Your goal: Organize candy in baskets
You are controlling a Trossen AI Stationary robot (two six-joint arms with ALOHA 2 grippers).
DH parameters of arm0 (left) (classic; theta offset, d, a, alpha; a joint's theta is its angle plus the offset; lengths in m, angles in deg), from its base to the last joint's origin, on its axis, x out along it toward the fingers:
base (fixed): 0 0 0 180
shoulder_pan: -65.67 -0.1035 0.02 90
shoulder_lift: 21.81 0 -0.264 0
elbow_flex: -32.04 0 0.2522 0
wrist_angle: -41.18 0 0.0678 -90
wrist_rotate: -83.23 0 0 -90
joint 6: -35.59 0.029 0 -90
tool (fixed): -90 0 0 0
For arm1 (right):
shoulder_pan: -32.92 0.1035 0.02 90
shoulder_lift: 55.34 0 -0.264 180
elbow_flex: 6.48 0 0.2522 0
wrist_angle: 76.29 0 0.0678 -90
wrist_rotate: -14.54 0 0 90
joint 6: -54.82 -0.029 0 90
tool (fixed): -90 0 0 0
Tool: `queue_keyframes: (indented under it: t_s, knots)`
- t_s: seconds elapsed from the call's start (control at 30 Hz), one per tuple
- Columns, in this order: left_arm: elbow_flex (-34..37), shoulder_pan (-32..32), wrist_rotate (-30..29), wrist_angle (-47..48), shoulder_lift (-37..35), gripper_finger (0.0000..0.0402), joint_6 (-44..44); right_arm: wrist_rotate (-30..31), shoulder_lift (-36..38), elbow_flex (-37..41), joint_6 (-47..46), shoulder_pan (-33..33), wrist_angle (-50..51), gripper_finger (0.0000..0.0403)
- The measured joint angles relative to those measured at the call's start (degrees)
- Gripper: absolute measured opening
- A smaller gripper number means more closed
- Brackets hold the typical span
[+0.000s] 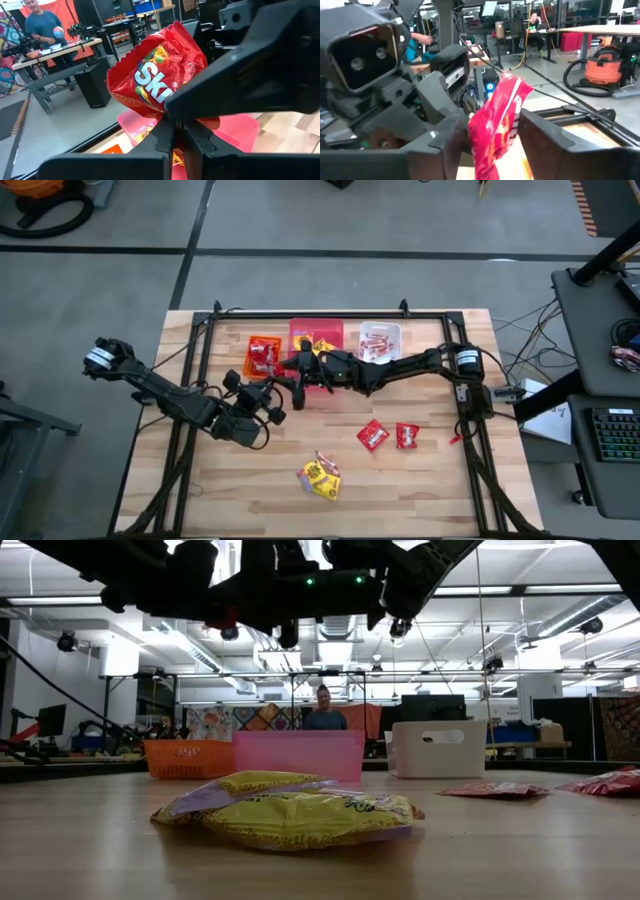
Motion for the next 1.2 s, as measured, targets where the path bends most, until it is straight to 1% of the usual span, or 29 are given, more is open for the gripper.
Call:
queue_keyframes:
  t_s: [0.07, 0.17, 0.27, 0.3, 0.4, 0.57, 0.67, 0.77, 0.83, 1.0, 1.1, 1.2]
  knots:
    - [-0.60, -0.01, -0.21, 0.00, 0.78, 0.0002, -0.06, 0.24, 0.02, 0.00, 0.11, -0.12, 0.08, 0.0153]
    - [-1.18, -0.06, -0.12, 0.20, 1.43, 0.0003, -0.11, 0.22, 0.02, 0.00, -0.01, -0.27, 0.34, 0.0105]
    - [-1.48, -0.06, 0.48, 0.15, 1.03, 0.0019, -0.17, -0.36, 0.04, 0.00, 0.57, -0.33, 0.23, 0.0046]
    - [-1.48, -0.06, 1.03, 0.24, 0.66, 0.0027, -0.36, -0.40, 0.04, 0.00, 0.95, -0.33, 0.25, 0.0034]
    - [-1.48, -0.04, 1.81, 0.49, -0.51, 0.0054, -0.43, -0.36, 0.07, 0.00, 0.81, -0.48, 0.22, 0.0034]
    - [-1.46, -0.16, 5.56, 4.36, -3.78, 0.0092, -0.44, -0.31, 0.07, 0.03, -1.13, -2.23, 0.77, 0.0034]
    - [-1.47, -0.06, 6.15, 9.33, -7.21, 0.0101, -1.03, 1.04, 0.02, -1.13, -3.19, -4.65, 4.18, 0.0034]
    - [-2.30, -0.11, 7.25, 15.34, -12.03, 0.0102, -1.88, 5.31, -0.15, -3.17, -3.21, -7.06, 9.33, 0.0034]
    - [-2.66, -0.10, 7.49, 18.94, -15.45, 0.0102, -1.92, 5.38, -1.37, -5.06, -2.54, -8.61, 10.81, 0.0034]
    - [-2.68, -0.10, 7.39, 24.78, -23.69, 0.0102, -1.49, 2.78, -8.69, -13.01, -3.05, -10.84, 14.30, 0.0032]
    - [-2.68, -0.11, 7.47, 27.07, -27.96, 0.0102, -1.49, 2.63, -13.67, -18.19, -4.27, -11.76, 15.79, 0.0032]
    - [-2.66, -0.10, 7.45, 28.27, -31.16, 0.0102, -1.46, 2.62, -18.41, -23.26, -6.70, -12.71, 15.98, 0.0045]
